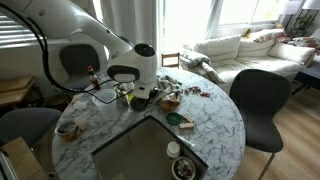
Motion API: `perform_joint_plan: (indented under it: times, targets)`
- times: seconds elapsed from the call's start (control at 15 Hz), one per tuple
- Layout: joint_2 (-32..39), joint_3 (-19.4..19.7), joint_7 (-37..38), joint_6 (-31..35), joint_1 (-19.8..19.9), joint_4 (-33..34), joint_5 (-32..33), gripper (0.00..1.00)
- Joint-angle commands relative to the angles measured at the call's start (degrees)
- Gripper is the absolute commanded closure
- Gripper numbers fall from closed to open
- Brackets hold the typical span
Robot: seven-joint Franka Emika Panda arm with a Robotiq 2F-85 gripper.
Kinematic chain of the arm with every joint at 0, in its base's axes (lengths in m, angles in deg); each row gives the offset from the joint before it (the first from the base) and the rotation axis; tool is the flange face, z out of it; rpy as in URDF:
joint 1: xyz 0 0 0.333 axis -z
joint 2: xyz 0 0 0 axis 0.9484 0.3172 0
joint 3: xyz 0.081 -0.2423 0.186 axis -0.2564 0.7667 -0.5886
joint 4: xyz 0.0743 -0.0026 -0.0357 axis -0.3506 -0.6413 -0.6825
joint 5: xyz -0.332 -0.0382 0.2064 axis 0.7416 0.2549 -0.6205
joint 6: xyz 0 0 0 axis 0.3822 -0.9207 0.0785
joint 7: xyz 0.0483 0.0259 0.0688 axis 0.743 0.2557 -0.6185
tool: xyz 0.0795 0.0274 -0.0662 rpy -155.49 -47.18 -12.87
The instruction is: Remote the plastic cup and silver cup from the clear case and put them in an upright position
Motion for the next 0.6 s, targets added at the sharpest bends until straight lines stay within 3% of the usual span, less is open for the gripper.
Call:
perform_joint_plan:
  times: [0.0, 0.07, 0.2, 0.33, 0.53]
  targets:
    - [-4.6, 4.9, 9.1, -2.1, -3.9, -2.2, 13.9, 0.99]
    - [-5.1, 9.3, 12.5, -4.1, -8.2, -2.0, 18.7, 0.99]
    - [-6.1, 11.7, 19.2, -8.6, -11.0, -0.9, 28.3, 0.99]
    - [-7.1, 9.8, 25.0, -14.8, -10.8, 0.8, 37.6, 0.99]
    - [-7.1, 7.1, 28.9, -25.3, -11.5, 4.0, 46.5, 0.99]
